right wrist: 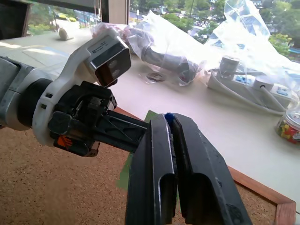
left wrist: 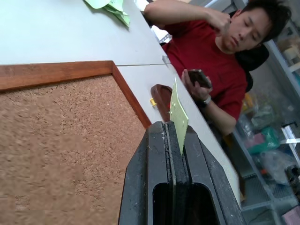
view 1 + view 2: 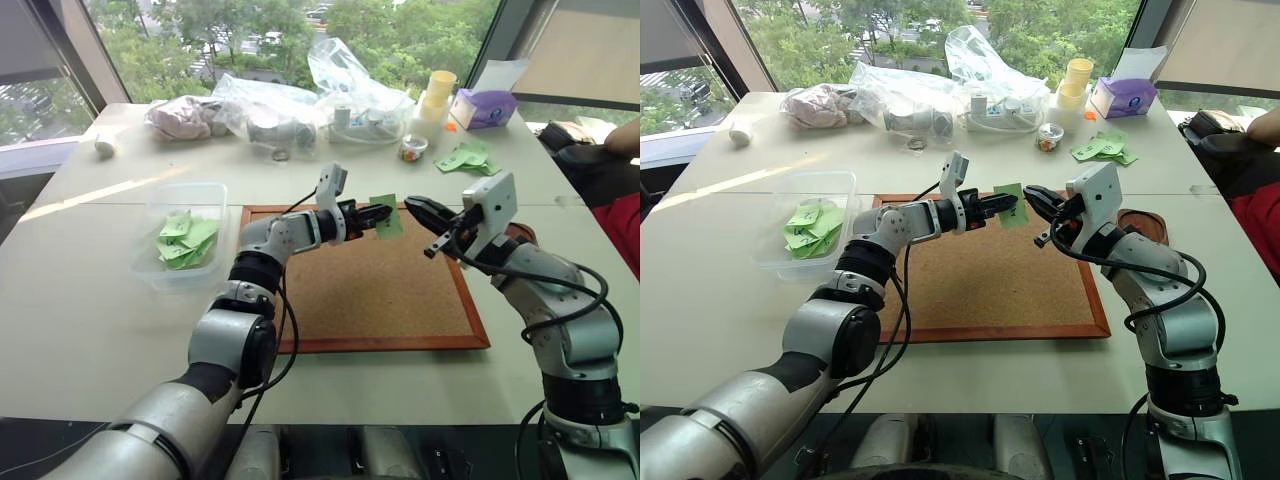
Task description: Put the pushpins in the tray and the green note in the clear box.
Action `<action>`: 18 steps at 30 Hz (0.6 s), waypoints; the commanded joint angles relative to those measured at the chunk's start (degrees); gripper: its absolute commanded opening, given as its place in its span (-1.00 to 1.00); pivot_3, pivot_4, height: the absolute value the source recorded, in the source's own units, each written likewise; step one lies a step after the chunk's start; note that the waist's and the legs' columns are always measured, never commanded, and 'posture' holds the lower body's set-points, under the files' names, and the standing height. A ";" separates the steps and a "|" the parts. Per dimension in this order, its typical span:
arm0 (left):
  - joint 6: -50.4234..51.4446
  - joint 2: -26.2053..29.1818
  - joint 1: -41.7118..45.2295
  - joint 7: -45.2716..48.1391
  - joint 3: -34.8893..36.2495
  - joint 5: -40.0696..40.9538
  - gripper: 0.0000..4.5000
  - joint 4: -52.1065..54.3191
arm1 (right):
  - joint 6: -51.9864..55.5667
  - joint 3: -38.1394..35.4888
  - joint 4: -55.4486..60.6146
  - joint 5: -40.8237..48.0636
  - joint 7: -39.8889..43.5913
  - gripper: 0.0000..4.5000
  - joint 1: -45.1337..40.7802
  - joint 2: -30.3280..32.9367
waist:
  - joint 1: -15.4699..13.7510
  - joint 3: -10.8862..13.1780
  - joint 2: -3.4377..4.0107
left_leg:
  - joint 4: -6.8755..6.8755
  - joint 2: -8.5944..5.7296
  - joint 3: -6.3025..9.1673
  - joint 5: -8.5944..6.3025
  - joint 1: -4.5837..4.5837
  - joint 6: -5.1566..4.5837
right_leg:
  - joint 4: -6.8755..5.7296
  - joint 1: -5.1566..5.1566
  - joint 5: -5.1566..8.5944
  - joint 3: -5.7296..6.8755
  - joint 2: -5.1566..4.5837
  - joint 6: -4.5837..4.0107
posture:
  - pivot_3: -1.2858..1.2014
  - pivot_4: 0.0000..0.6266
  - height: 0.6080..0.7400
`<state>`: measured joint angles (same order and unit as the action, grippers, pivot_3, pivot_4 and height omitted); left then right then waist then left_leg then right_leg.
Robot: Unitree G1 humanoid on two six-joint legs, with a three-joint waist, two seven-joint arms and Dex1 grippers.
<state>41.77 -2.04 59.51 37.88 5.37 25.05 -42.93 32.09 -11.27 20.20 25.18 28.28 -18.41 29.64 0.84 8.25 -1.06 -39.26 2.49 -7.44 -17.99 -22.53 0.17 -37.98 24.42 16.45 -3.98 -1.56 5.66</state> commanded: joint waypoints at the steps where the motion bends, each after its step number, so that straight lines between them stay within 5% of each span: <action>1: -4.89 2.36 -2.33 6.46 -10.38 -5.77 -0.98 11.32 | 1.82 -8.02 -2.45 -0.62 -6.36 -1.00 -0.35 1.01 | -0.16 0.00 0.00 | 0.01 0.02 0.00 0.00 0.00 0.00 | 0.00 0.00 0.00 0.00 -0.01 0.00 | 0.03 -0.52 0.97; 8: -14.84 10.28 -3.67 15.93 -25.23 -15.42 -0.98 25.58 | 3.76 -11.66 -14.75 -4.68 -11.71 -1.00 -1.36 3.88 | 0.02 -0.02 0.05 | 0.03 0.09 -0.11 0.00 0.05 0.01 | 0.00 0.00 0.00 -0.08 0.01 -0.01 | 0.03 -0.52 0.97; 18: -13.36 10.40 -4.63 16.79 -25.65 -15.09 -0.98 30.95 | -1.98 -11.70 -32.31 -8.19 -13.22 -1.00 -4.92 4.68 | 0.28 -0.01 0.14 | 0.03 0.13 -0.12 0.00 0.07 -0.01 | 0.00 0.01 0.00 -0.15 0.07 -0.01 | 0.03 -0.52 0.97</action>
<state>28.52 8.40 54.67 54.60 -20.57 10.08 -14.61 32.16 -21.73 -11.39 17.38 15.07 -21.92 33.58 1.13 8.24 -0.92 -39.23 2.63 -7.56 -17.99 -22.46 0.16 -37.98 24.44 16.46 -4.13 -1.49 5.65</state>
